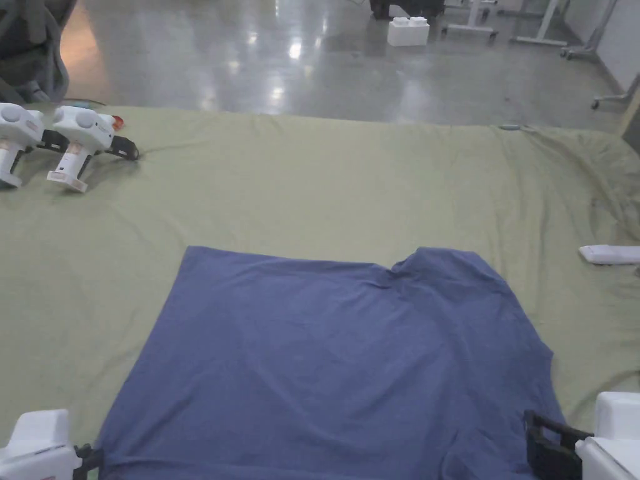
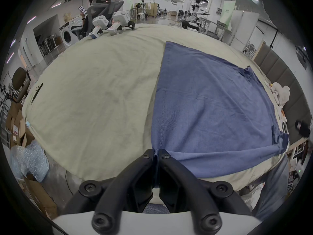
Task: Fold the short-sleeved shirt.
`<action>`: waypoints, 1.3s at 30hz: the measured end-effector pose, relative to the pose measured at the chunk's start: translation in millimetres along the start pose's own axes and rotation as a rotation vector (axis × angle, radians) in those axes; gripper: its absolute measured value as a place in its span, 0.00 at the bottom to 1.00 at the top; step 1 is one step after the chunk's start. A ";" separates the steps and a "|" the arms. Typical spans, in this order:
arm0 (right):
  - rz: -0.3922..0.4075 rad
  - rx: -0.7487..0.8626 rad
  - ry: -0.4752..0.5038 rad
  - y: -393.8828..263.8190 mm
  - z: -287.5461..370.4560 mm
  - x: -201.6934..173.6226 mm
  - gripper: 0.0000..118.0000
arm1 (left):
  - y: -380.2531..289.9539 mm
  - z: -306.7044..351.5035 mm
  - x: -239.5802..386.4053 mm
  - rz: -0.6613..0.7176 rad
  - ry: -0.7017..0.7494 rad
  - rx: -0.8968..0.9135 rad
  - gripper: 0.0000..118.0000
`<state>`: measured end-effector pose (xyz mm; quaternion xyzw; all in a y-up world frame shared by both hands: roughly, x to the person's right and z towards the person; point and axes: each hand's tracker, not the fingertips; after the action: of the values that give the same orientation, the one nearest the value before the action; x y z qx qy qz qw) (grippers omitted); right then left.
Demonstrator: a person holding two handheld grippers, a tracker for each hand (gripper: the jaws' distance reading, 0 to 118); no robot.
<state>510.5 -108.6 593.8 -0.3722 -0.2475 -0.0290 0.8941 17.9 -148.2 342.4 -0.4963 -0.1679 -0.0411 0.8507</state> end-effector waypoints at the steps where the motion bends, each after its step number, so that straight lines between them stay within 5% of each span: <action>1: -0.010 -0.043 0.005 -8.5 -0.1 7.4 0.75 | 0.0 1.0 -0.9 0.007 0.001 0.003 0.01; 11: -0.016 -0.355 0.052 -62.9 -39.9 12.8 0.71 | 0.8 -5.3 4.2 -0.013 0.011 -0.005 0.01; 14: -0.042 -0.399 0.058 -63.3 -54.9 8.6 0.42 | 0.4 -7.2 5.7 -0.013 0.016 -0.007 0.01; 17: -0.072 -0.435 0.113 -59.1 -65.2 7.3 0.35 | -0.9 -8.7 6.9 -0.013 0.017 -0.009 0.01; 21: -0.076 -0.430 0.131 -53.6 -64.8 4.8 0.09 | -3.5 -9.2 8.7 -0.010 0.016 -0.007 0.01; 28: -0.001 -0.365 0.076 -47.5 -37.9 3.1 0.07 | -1.9 -0.1 6.6 0.004 0.001 0.013 0.01; 39: -0.053 -0.148 0.101 14.6 -32.2 3.1 0.06 | 51.6 7.6 15.2 0.032 -0.019 0.171 0.01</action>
<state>530.2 -119.5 566.3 -0.4285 -0.2088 -0.0895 0.8745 42.5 -114.2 307.9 -0.4250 -0.1707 -0.0083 0.8889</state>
